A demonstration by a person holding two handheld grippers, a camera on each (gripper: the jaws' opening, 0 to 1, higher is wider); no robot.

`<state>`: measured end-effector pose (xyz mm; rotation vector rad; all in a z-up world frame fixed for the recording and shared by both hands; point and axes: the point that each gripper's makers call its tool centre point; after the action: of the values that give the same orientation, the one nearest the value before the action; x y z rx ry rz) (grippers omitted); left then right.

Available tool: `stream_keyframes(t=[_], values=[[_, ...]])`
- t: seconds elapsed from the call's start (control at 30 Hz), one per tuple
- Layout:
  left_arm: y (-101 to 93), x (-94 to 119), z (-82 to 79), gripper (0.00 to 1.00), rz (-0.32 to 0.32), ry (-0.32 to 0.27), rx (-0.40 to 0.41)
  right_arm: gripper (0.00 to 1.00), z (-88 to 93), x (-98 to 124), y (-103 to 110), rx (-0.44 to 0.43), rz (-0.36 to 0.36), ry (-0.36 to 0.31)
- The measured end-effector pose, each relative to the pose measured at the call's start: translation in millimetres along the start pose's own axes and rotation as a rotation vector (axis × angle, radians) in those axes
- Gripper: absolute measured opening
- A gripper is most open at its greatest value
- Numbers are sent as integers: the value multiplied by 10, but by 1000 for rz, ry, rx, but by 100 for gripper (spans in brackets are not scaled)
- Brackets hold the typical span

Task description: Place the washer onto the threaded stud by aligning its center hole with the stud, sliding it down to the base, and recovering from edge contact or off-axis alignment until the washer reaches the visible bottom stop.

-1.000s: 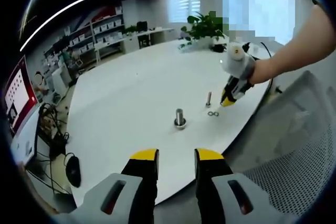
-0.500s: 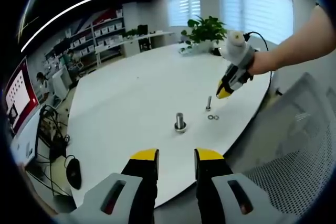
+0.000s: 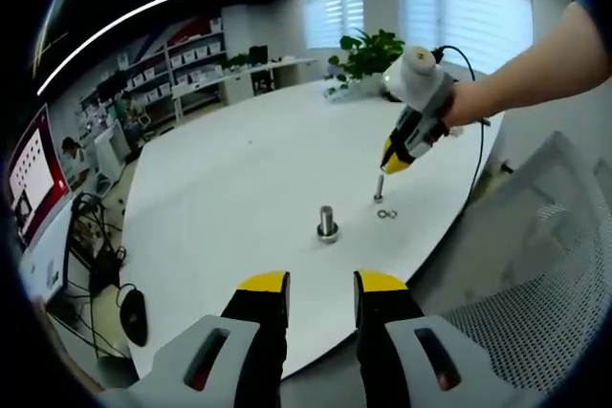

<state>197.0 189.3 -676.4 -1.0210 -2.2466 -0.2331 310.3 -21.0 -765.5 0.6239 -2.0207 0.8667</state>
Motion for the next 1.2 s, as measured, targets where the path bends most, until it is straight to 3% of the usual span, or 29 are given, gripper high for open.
stream_keyframes(t=[0.57, 1.2], values=[[9, 0, -9, 25, 1, -7, 8, 14, 19, -168, -12, -33, -21, 41], [16, -13, 14, 25, 1, 5, 16, 14, 20, -209, -11, 17, -31, 67]])
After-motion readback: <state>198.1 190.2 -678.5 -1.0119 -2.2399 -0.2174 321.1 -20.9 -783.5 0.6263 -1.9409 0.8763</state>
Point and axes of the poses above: the point that each gripper's makers call its tool centre point, and the gripper's own axes: x roughly backward along the fingers, y roughly to its left, z roughly out of its underside, and after that the axes turned 14 degrees about z, right-handed
